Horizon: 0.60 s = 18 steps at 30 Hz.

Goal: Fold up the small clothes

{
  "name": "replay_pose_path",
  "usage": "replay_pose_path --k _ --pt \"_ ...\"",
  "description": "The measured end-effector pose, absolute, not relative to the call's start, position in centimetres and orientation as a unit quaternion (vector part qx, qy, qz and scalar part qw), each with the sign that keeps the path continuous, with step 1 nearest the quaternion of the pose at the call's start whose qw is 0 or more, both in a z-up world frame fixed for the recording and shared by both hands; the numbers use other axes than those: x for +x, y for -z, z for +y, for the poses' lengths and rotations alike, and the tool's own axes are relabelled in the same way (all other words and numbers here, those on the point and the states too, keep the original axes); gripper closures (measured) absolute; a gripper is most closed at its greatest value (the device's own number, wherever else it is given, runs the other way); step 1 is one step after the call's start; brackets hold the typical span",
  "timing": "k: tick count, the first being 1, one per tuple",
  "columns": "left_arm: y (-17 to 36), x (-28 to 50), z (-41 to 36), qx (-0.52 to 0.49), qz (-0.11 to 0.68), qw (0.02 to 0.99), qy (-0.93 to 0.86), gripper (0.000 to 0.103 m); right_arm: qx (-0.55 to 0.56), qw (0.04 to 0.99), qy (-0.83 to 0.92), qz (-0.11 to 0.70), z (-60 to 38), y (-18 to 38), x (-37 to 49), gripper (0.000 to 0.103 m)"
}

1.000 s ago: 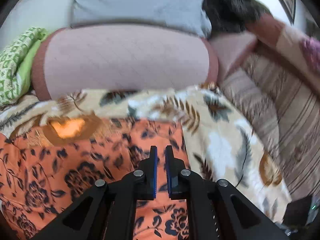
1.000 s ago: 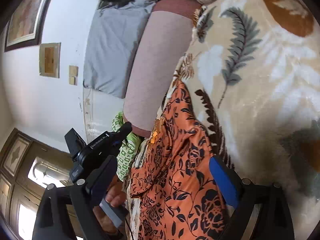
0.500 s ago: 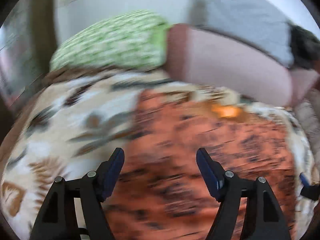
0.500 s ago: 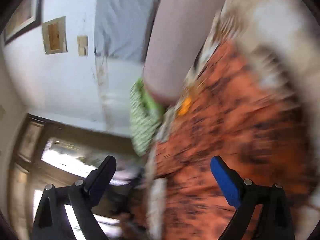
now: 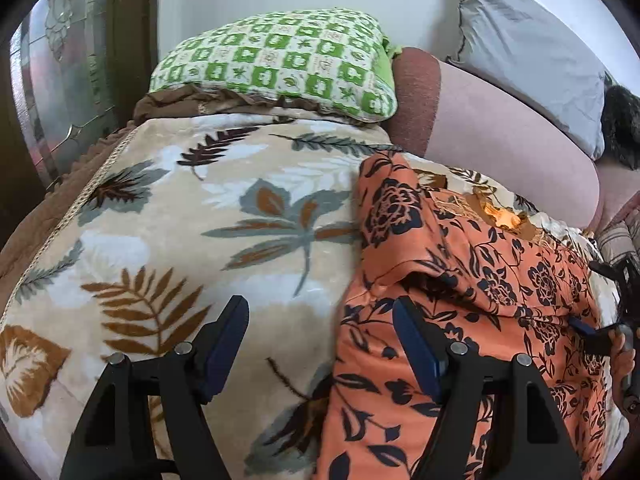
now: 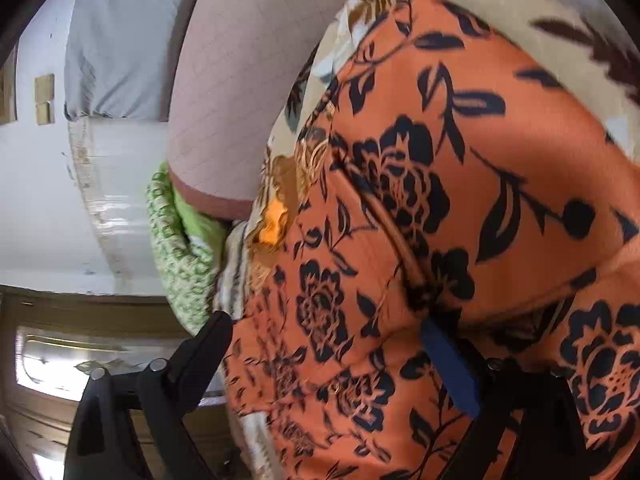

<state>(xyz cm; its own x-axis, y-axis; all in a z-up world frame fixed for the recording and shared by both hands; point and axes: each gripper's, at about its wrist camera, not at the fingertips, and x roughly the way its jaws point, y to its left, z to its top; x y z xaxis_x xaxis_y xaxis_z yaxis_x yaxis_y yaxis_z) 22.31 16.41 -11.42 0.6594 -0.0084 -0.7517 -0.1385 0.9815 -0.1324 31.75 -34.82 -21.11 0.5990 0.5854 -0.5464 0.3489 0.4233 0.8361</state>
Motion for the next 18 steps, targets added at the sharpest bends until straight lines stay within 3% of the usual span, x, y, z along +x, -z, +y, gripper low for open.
replay_pose_path --k 1,2,3,4,5,10,16,18 --pt "11.5 22.7 16.1 -0.084 0.412 0.907 -0.033 0.028 0.515 0.727 -0.065 0.449 -34.7 21.0 32.2 0.013" --pt "11.7 23.1 15.7 -0.078 0.415 0.906 -0.034 0.028 0.502 0.732 -0.052 0.457 -34.5 20.9 32.6 0.032" --pt "11.9 23.5 15.4 -0.075 0.42 0.904 -0.034 0.028 0.488 0.734 -0.04 0.471 -34.3 21.0 33.0 0.061" --pt "12.2 24.0 15.0 -0.071 0.427 0.901 -0.028 0.028 0.483 0.733 -0.035 0.479 -34.2 21.0 33.2 0.083" --pt "12.4 24.4 14.6 -0.066 0.433 0.899 -0.024 0.028 0.474 0.734 -0.027 0.486 -34.1 21.0 33.4 0.095" --pt "13.2 26.3 12.3 -0.03 0.448 0.893 -0.005 0.028 0.42 0.774 -0.033 0.473 -33.2 18.1 34.3 0.095" --pt "15.0 28.0 10.7 -0.01 0.478 0.878 0.001 0.028 0.329 0.854 -0.041 0.401 -33.1 9.9 33.0 0.095" --pt "15.2 27.9 10.8 -0.015 0.478 0.878 -0.003 0.028 0.299 0.864 -0.018 0.405 -34.0 10.1 32.2 0.095"
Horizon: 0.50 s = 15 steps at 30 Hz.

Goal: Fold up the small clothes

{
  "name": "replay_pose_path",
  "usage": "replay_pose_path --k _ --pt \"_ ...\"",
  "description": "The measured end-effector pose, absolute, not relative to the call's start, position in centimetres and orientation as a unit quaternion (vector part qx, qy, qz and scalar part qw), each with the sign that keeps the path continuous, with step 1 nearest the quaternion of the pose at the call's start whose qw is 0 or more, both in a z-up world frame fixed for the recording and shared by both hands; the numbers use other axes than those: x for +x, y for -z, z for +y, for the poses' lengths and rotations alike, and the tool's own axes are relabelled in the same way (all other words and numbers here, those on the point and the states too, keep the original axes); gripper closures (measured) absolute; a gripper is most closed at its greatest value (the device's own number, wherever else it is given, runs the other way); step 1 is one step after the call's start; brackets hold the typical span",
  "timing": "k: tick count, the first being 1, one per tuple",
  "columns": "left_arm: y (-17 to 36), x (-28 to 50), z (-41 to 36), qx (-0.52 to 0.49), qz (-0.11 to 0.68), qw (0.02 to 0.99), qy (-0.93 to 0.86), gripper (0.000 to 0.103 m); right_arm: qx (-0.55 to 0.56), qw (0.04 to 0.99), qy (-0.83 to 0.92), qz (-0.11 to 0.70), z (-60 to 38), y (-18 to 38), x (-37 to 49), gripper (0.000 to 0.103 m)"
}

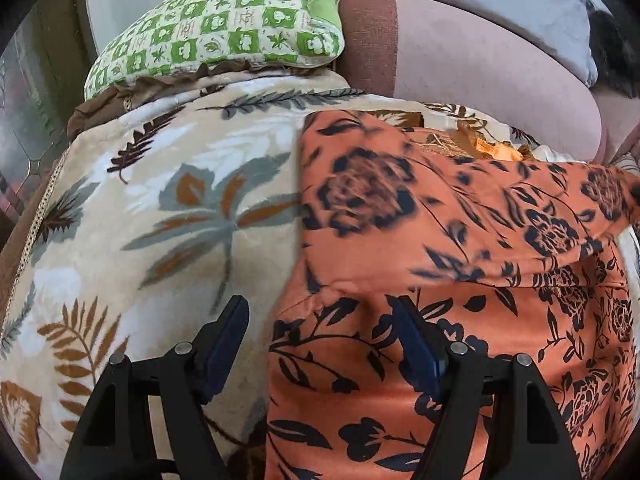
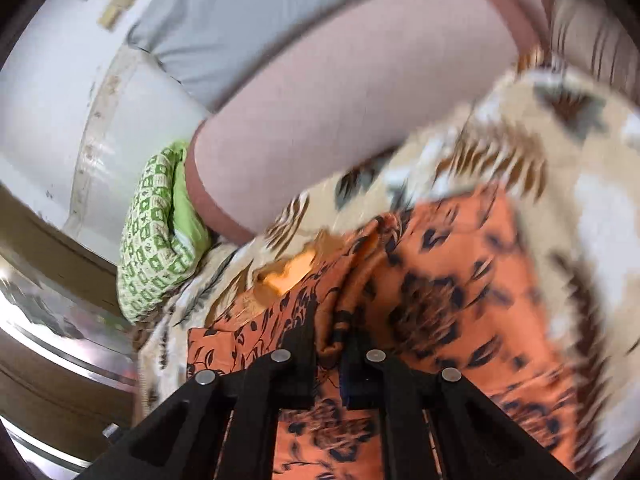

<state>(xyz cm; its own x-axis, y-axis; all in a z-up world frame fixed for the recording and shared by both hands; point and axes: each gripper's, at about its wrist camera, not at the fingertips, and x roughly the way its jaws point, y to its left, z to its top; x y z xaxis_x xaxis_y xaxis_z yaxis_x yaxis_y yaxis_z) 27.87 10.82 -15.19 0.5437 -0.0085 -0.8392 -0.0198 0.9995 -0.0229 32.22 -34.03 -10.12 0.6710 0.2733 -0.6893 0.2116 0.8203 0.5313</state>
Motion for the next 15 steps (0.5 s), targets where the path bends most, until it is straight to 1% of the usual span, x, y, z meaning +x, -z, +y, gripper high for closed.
replay_pose_path --k 1,2,5,8,10,12,14,15 --pt "15.3 27.9 10.9 -0.02 0.478 0.878 -0.008 0.028 0.296 0.851 -0.016 0.434 -34.4 12.1 32.4 0.094" --pt "15.4 28.1 10.9 -0.025 0.482 0.876 -0.011 0.028 0.317 0.83 -0.027 0.458 -34.8 14.5 32.5 0.091" --pt "15.8 28.6 10.3 -0.017 0.49 0.872 -0.014 0.028 0.344 0.798 -0.026 0.494 -35.1 19.4 32.1 0.092" --pt "16.2 29.2 10.6 -0.004 0.494 0.868 -0.038 0.03 0.364 0.798 -0.035 0.479 -35.4 19.9 31.5 0.092" --pt "16.5 29.4 11.9 -0.022 0.5 0.864 -0.063 0.04 0.356 0.8 -0.039 0.481 -35.6 19.5 31.6 0.092" --pt "16.9 29.4 13.2 -0.056 0.507 0.858 -0.066 0.041 0.35 0.803 -0.038 0.482 -35.6 19.2 31.7 0.092" --pt "16.9 29.2 13.4 -0.055 0.504 0.859 -0.064 0.042 0.36 0.794 -0.035 0.488 -35.3 19.9 31.9 0.091" --pt "16.7 29.1 13.3 -0.051 0.501 0.862 -0.066 0.044 0.381 0.784 -0.04 0.488 -35.7 20.7 31.7 0.09"
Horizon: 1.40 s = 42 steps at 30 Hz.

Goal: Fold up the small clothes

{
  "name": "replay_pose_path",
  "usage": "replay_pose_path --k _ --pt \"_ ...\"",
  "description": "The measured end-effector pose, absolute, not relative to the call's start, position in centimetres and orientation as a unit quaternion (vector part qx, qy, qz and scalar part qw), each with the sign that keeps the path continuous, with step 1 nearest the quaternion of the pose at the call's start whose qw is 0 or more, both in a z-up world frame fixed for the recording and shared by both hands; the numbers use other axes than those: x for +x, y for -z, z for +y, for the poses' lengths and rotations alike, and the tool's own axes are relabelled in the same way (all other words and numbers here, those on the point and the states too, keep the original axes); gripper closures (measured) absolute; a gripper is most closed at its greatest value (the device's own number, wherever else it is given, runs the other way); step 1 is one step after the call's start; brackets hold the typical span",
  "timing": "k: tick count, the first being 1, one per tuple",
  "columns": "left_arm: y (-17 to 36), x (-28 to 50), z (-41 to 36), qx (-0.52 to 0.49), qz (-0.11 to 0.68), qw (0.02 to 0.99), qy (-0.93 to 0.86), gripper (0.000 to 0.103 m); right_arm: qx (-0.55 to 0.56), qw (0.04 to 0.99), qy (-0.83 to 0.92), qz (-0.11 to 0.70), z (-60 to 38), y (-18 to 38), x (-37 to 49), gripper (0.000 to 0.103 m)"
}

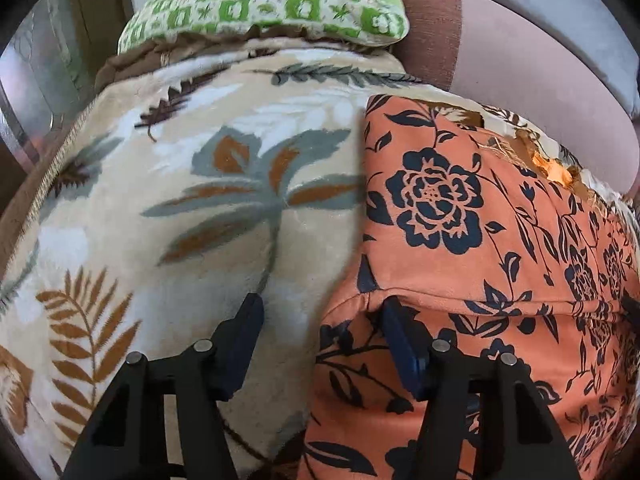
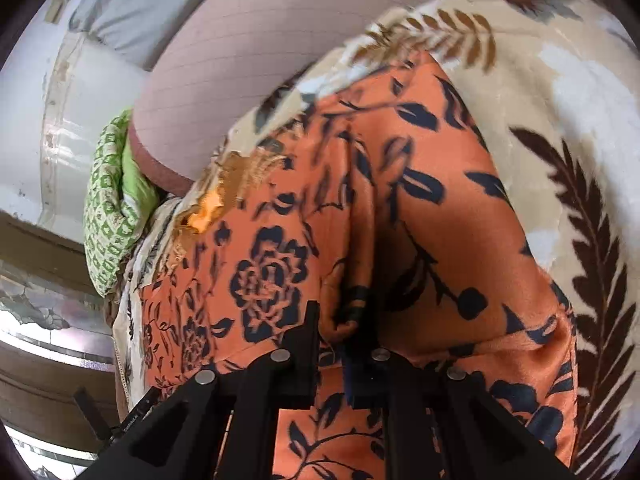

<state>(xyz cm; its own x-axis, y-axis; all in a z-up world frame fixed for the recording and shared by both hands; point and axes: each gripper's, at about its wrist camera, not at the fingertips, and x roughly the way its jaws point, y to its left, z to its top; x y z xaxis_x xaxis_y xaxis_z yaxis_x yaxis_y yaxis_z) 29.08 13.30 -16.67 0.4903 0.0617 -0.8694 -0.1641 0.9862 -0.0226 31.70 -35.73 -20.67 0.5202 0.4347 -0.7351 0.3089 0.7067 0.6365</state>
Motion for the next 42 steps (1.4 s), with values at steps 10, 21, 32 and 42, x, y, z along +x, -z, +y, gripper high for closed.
replay_pose_path --k 10,21,32,42 --pt "14.9 28.1 14.7 -0.092 0.512 0.851 -0.068 0.043 0.375 0.788 -0.033 0.487 -39.1 17.2 29.4 0.087" --pt "11.1 32.9 10.3 -0.105 0.455 0.884 0.031 0.041 0.411 0.784 -0.113 0.452 -38.6 17.6 35.8 0.029" --pt "14.8 35.6 11.2 -0.047 0.477 0.875 -0.064 0.044 0.389 0.796 -0.069 0.459 -41.6 18.4 36.0 0.029" --pt "13.6 34.6 10.1 -0.034 0.463 0.885 -0.027 0.042 0.4 0.803 -0.039 0.439 -49.1 18.1 36.5 0.029"
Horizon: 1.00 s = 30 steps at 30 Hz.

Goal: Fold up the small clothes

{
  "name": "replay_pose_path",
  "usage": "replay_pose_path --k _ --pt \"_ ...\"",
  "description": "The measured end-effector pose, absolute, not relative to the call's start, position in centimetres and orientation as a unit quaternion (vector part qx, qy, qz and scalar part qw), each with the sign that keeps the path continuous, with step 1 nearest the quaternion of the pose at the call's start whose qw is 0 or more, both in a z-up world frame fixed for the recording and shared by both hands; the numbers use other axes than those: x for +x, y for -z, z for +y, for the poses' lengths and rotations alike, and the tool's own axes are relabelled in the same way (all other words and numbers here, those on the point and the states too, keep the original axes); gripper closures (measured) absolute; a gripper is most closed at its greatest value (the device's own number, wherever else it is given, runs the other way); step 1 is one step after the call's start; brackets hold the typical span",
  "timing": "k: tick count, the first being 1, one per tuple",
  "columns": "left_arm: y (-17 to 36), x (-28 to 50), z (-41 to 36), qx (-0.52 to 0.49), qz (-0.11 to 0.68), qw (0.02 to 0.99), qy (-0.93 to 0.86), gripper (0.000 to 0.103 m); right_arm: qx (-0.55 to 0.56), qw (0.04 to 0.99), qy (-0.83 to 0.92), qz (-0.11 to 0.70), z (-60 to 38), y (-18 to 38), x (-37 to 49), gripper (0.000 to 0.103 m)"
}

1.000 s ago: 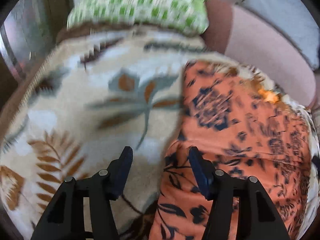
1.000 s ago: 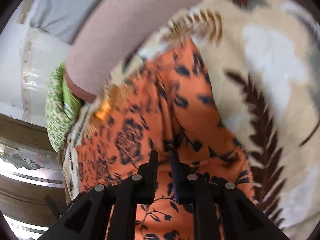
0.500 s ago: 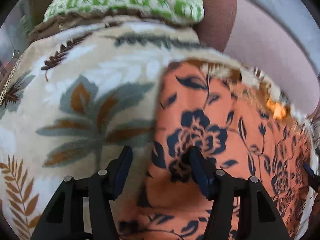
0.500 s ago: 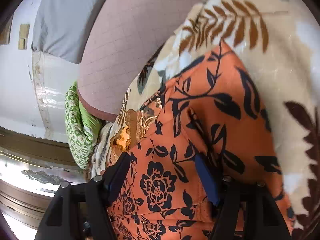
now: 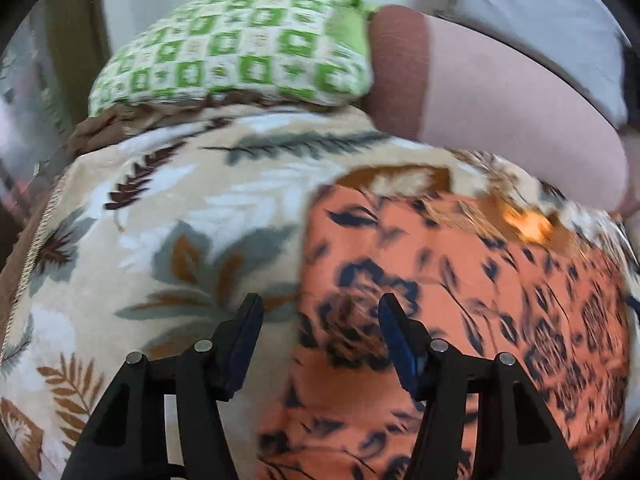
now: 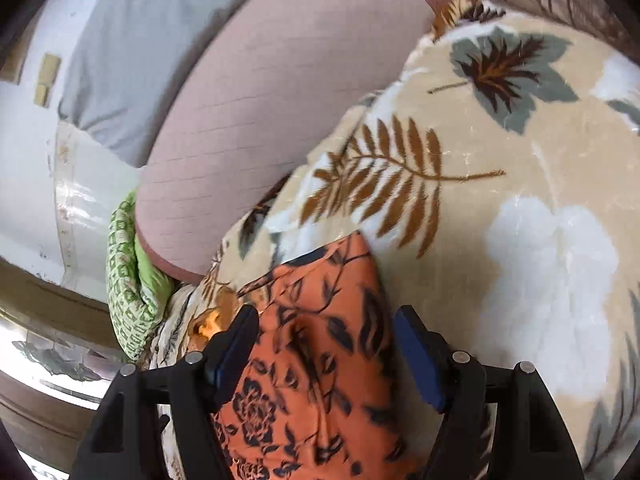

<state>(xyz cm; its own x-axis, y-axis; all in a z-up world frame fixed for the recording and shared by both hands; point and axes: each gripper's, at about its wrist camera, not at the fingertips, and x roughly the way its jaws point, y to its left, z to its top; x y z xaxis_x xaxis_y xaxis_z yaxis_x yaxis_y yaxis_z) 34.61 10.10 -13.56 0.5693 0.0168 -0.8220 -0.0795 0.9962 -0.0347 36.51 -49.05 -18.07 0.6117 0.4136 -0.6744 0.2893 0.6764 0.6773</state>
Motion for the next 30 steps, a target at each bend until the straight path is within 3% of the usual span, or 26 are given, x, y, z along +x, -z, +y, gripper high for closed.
replay_pose_path --k 2,3,4,5,7,13,16,18,20,22,23,27,30 --pt "14.0 33.7 9.7 -0.03 0.467 0.884 -0.021 0.042 0.382 0.799 -0.036 0.463 -48.7 19.1 38.4 0.035" --pt "14.4 33.4 9.8 -0.027 0.471 0.881 -0.024 0.042 0.368 0.8 -0.02 0.473 -48.5 19.8 38.8 0.066" --pt "14.7 33.0 10.2 -0.027 0.478 0.878 -0.03 0.042 0.363 0.799 0.011 0.48 -48.9 20.2 38.9 0.083" --pt "14.8 32.3 10.7 -0.031 0.481 0.876 -0.034 0.042 0.386 0.793 0.018 0.471 -49.5 20.4 38.7 0.091" --pt "14.9 30.5 11.5 -0.044 0.485 0.873 -0.039 0.042 0.395 0.793 0.029 0.463 -50.0 20.4 38.2 0.092" --pt "13.2 24.0 14.3 -0.071 0.473 0.877 -0.04 0.039 0.354 0.82 0.031 0.449 -46.9 15.8 34.2 0.084" --pt "12.3 19.9 15.7 -0.089 0.467 0.879 -0.04 0.033 0.309 0.816 -0.019 0.488 -43.4 15.2 29.5 0.069" --pt "12.1 17.3 16.3 -0.094 0.469 0.877 -0.038 0.03 0.286 0.812 -0.032 0.507 -41.9 16.0 26.1 0.019" --pt "12.7 15.1 16.8 -0.097 0.485 0.868 -0.037 0.028 0.264 0.806 -0.001 0.529 -41.9 17.9 23.8 0.018" --pt "14.3 13.8 17.2 -0.11 0.52 0.846 -0.042 0.028 0.254 0.805 0.027 0.536 -42.7 18.9 22.3 0.035" --pt "14.9 13.3 17.4 -0.108 0.534 0.837 -0.045 0.028 0.266 0.802 0.05 0.532 -43.1 17.8 21.3 0.037" --pt "13.4 9.3 18.4 -0.132 0.502 0.853 -0.061 0.028 0.308 0.82 0.013 0.483 -42.9 13.7 16.4 0.029" --pt "13.7 7.3 18.9 -0.175 0.512 0.841 -0.029 0.028 0.302 0.802 -0.034 0.514 -42.0 14.4 11.8 0.027"
